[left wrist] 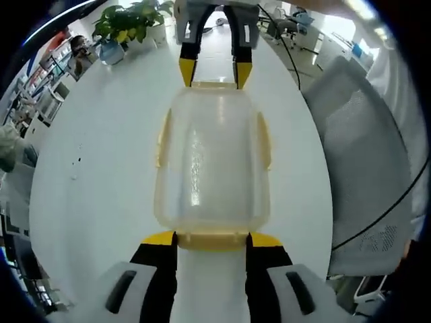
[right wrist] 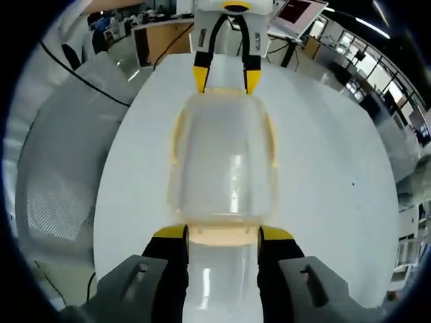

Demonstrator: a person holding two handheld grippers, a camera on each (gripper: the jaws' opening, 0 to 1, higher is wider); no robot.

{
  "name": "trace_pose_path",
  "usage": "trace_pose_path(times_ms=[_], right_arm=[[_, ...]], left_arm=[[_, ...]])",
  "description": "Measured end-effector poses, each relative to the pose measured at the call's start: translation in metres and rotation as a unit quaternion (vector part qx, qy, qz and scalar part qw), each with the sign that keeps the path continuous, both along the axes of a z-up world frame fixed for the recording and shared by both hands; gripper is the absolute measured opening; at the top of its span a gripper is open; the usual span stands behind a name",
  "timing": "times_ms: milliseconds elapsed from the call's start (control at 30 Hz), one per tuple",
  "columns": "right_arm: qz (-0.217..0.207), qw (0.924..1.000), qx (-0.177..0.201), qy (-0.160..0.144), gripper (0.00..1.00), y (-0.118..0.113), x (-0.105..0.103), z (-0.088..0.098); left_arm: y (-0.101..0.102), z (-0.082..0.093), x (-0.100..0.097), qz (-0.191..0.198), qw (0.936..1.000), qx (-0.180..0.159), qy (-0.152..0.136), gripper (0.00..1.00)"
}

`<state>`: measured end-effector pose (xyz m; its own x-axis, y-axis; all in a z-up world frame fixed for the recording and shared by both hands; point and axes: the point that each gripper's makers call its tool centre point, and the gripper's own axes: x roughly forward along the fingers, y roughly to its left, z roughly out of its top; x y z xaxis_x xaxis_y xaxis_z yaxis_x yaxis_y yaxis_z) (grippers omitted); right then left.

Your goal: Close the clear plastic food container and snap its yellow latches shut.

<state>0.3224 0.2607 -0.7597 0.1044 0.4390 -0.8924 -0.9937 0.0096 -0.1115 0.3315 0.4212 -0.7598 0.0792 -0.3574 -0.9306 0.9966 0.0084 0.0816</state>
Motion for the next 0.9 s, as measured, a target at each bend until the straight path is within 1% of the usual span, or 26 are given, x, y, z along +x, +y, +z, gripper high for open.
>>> trace_pose_path(times_ms=[200, 433, 567, 733, 900], right_arm=[[-0.008, 1.0, 0.001, 0.003, 0.36, -0.03, -0.003, 0.001], [-0.017, 0.9998, 0.004, 0.003, 0.36, -0.06, -0.003, 0.002], [-0.021, 0.9998, 0.002, 0.004, 0.36, -0.076, -0.003, -0.001], [-0.018, 0.9998, 0.004, 0.009, 0.36, -0.091, -0.005, -0.004], [-0.018, 0.9998, 0.005, 0.013, 0.36, -0.107, -0.006, -0.006]], left_arm=[[-0.033, 0.002, 0.0, -0.01, 0.9999, 0.003, 0.002, 0.34], [-0.064, 0.005, 0.002, -0.019, 0.9998, 0.005, 0.002, 0.34], [-0.079, 0.004, 0.002, -0.022, 0.9997, 0.007, 0.0, 0.34], [-0.095, 0.0, -0.002, -0.019, 0.9998, 0.003, 0.008, 0.34], [-0.111, -0.001, -0.003, -0.021, 0.9997, 0.007, 0.009, 0.34]])
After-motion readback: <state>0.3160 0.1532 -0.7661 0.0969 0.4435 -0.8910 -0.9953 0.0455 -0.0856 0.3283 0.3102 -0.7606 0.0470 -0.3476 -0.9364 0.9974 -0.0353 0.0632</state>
